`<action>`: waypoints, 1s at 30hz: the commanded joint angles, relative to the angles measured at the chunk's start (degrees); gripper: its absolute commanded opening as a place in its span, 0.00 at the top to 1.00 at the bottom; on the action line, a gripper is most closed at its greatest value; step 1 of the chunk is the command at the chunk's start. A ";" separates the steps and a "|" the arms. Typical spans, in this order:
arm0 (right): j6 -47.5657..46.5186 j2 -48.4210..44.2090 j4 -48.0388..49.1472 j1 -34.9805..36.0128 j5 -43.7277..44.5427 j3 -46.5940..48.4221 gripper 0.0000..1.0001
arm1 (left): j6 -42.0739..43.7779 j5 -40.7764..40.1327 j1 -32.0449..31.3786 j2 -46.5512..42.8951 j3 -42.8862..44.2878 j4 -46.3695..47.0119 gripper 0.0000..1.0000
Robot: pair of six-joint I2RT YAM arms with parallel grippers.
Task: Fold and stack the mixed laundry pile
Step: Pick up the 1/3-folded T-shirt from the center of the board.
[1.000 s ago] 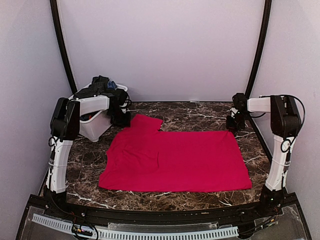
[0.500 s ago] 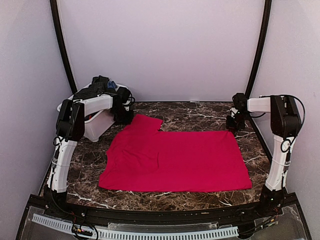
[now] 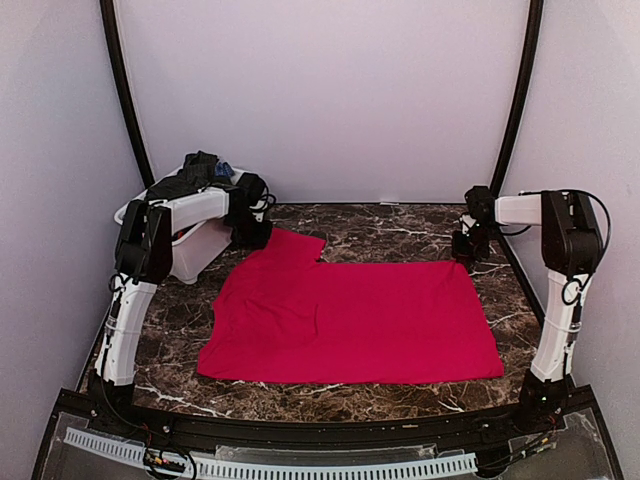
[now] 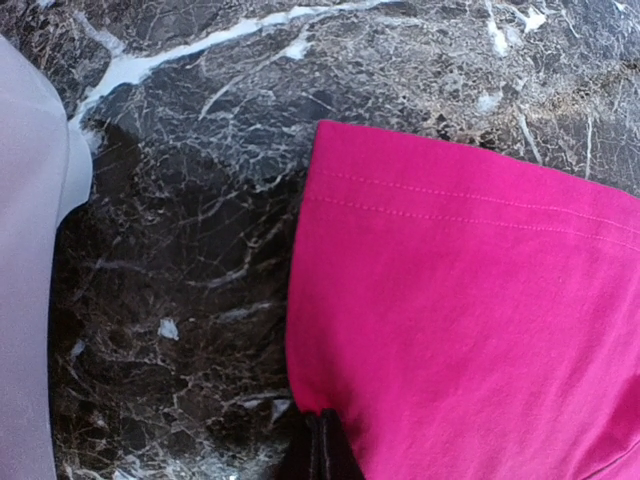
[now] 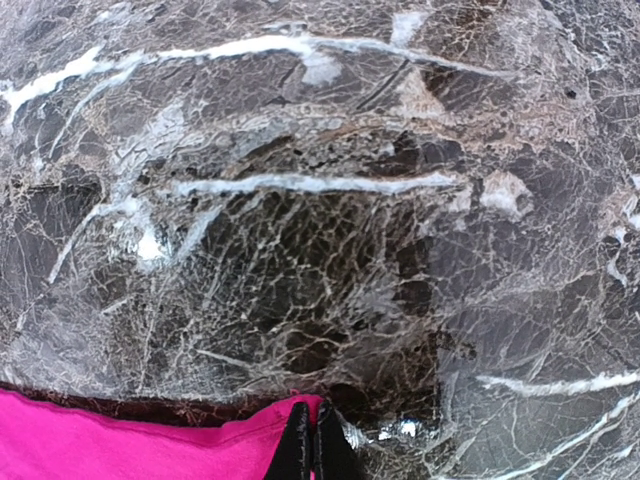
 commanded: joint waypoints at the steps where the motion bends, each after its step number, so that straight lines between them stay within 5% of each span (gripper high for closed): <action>1: 0.25 -4.19 1.16 0.16 -0.35 -0.95 1.00 | 1.25 -3.10 -0.22 -3.60 1.79 -1.83 1.00; 8: 0.86 -9.46 1.36 0.05 -1.11 -3.00 1.00 | 0.92 -3.51 -0.02 -10.37 -2.77 -0.09 1.00; 30: 2.44 -28.06 1.13 0.31 -3.86 -17.82 1.00 | -2.72 2.62 -0.43 -37.96 -36.46 13.35 1.00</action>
